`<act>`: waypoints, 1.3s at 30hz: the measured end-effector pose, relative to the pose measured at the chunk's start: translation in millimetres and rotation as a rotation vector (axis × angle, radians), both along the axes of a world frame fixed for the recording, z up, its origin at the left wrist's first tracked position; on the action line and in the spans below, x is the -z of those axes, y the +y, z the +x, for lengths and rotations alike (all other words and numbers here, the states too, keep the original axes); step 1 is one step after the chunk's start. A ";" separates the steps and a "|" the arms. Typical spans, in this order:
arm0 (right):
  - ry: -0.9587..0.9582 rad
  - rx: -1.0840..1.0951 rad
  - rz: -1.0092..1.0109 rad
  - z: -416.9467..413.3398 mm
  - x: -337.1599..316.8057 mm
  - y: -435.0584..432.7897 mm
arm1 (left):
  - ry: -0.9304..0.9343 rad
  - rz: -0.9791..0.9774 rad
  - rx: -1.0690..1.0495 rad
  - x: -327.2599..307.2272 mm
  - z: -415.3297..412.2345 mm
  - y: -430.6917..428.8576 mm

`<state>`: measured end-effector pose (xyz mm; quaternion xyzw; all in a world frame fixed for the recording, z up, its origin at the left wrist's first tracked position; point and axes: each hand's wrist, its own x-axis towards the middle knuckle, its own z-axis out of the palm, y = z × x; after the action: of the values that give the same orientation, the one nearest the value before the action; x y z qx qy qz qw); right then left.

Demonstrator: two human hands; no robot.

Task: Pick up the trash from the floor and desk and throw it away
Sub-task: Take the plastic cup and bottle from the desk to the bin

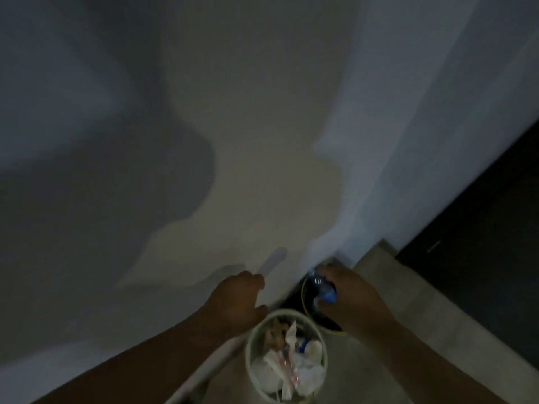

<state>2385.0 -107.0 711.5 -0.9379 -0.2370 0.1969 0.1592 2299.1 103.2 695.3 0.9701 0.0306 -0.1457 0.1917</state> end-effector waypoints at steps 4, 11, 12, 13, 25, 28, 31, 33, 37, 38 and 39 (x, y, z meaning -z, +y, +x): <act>-0.192 -0.079 0.096 28.4 -132.3 0.8 | -0.212 0.025 -0.032 -138.0 20.3 0.4; -0.599 -0.252 0.316 30.9 -351.5 -22.6 | -0.562 0.156 -0.143 -354.9 1.8 -21.8; -0.643 -0.280 0.359 27.4 -377.3 -24.7 | -0.603 0.186 -0.167 -380.5 -6.0 -24.0; -0.679 -0.306 0.399 22.2 -400.9 -26.4 | -0.639 0.220 -0.190 -404.4 -15.4 -25.5; -0.833 -0.695 0.832 -104.9 -563.2 27.4 | -0.988 0.598 -0.544 -573.4 -219.8 -29.3; -0.827 -0.830 0.902 -159.3 -577.7 56.2 | -0.974 0.715 -0.642 -585.2 -288.5 -31.0; -0.816 -0.971 0.956 -223.4 -590.2 84.5 | -0.946 0.821 -0.760 -595.6 -364.0 -40.0; -0.788 -1.053 0.996 -271.6 -596.5 100.6 | -0.927 0.895 -0.839 -600.6 -419.0 -50.2; -0.706 -1.214 1.108 -378.2 -600.4 120.7 | -0.868 1.027 -0.987 -607.9 -533.4 -79.1; -0.690 -1.254 1.135 -406.4 -600.9 123.0 | -0.844 1.050 -1.028 -608.9 -560.7 -88.3; -0.675 -1.295 1.163 -435.3 -601.7 124.4 | -0.824 1.073 -1.069 -609.6 -587.8 -98.6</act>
<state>1949.8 17.4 1313.2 -0.4036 -0.8087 -0.1853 0.3856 1711.4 4.6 1304.9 0.7602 0.4760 0.3620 -0.2540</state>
